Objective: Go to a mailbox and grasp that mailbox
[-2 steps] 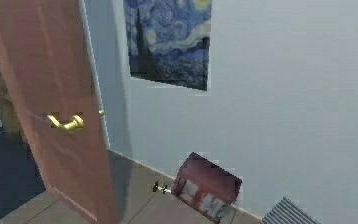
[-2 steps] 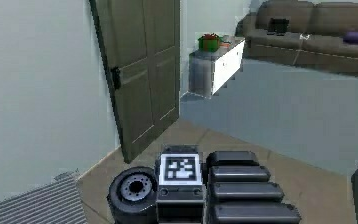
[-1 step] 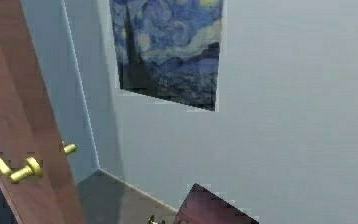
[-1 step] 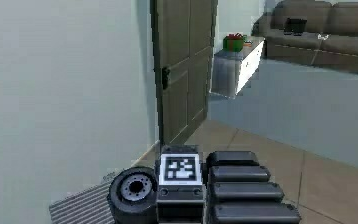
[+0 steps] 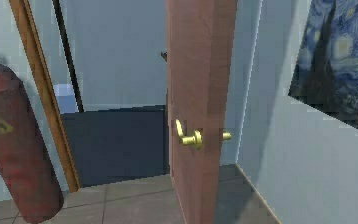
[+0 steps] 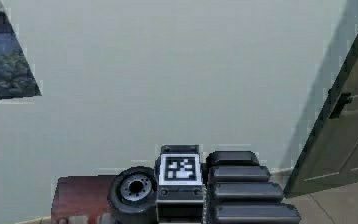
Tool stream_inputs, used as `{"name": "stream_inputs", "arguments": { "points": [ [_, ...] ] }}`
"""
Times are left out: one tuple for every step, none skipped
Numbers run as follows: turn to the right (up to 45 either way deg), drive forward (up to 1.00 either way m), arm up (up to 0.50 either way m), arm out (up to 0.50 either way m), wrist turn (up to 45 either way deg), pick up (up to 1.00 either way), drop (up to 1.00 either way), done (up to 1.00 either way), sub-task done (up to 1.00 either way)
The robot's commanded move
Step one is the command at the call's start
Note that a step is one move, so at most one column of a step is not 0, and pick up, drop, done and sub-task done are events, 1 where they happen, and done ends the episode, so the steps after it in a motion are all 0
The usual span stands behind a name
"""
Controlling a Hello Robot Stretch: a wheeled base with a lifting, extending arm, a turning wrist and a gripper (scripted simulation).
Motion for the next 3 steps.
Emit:
{"name": "stream_inputs", "arguments": {
  "points": [
    [-15.0, 0.0, 0.0, 0.0, 0.0, 0.0, 0.0, 0.0, 0.0],
    [0.0, 0.0, 0.0, 0.48, 0.0, 0.0, 0.0, 0.0, 0.0],
    [0.0, 0.0, 0.0, 0.0, 45.0, 0.0, 0.0, 0.0, 0.0]
  ]
}}
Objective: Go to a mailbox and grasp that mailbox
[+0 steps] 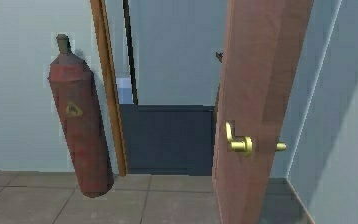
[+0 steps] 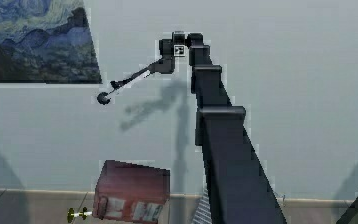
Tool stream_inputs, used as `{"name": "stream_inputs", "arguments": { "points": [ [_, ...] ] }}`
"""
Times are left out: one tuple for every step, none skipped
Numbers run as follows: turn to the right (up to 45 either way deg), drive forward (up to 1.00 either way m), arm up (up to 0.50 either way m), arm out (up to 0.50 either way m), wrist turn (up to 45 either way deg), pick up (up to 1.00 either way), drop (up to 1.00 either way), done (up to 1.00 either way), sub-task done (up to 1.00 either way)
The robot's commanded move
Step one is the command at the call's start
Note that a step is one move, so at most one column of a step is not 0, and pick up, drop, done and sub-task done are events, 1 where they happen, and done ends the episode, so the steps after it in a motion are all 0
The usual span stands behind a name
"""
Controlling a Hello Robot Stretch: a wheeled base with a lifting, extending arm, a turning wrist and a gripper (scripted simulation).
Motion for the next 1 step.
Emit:
{"name": "stream_inputs", "arguments": {
  "points": [
    [0.0, 0.0, 0.0, 0.0, 24.0, 0.0, 0.0, 0.0, 0.0]
  ]
}}
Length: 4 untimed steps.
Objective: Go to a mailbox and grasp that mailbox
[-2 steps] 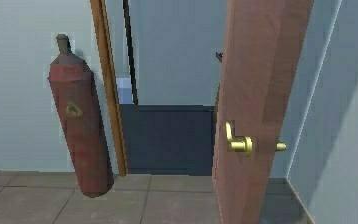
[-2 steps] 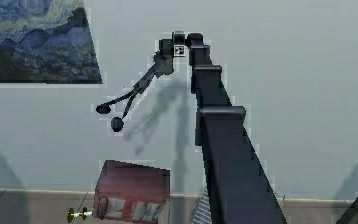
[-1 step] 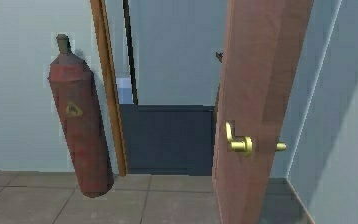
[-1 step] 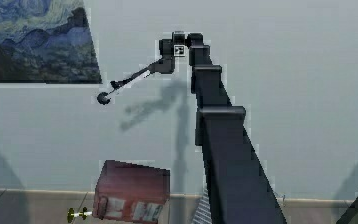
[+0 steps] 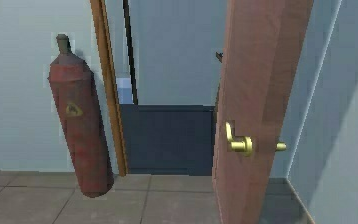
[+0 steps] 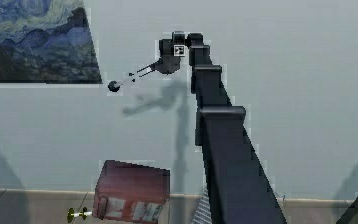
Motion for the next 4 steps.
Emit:
{"name": "stream_inputs", "arguments": {
  "points": [
    [0.0, 0.0, -0.5, 0.0, 0.0, 0.0, 0.0, 0.0, 0.0],
    [0.0, 0.0, -0.08, 0.0, 0.0, 0.0, 0.0, 0.0, 0.0],
    [0.0, 0.0, -0.32, 0.0, 0.0, 0.0, 0.0, 0.0, 0.0],
    [0.0, 0.0, 0.0, 0.0, 0.0, 1.0, 0.0, 0.0, 0.0]
  ]
}}
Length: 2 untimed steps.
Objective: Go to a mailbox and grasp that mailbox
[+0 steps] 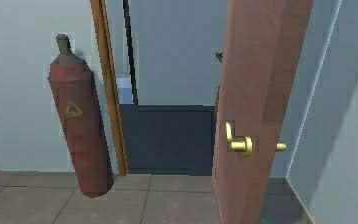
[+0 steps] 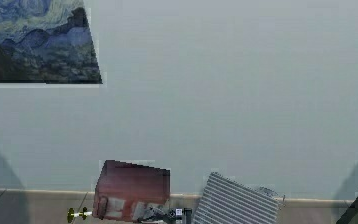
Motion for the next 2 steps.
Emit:
{"name": "stream_inputs", "arguments": {
  "points": [
    [0.0, 0.0, 0.1, 0.0, 0.0, 0.0, 0.0, 0.0, 0.0],
    [0.0, 0.0, 0.0, 0.0, 0.0, 0.0, 0.0, 1.0, 0.0]
  ]
}}
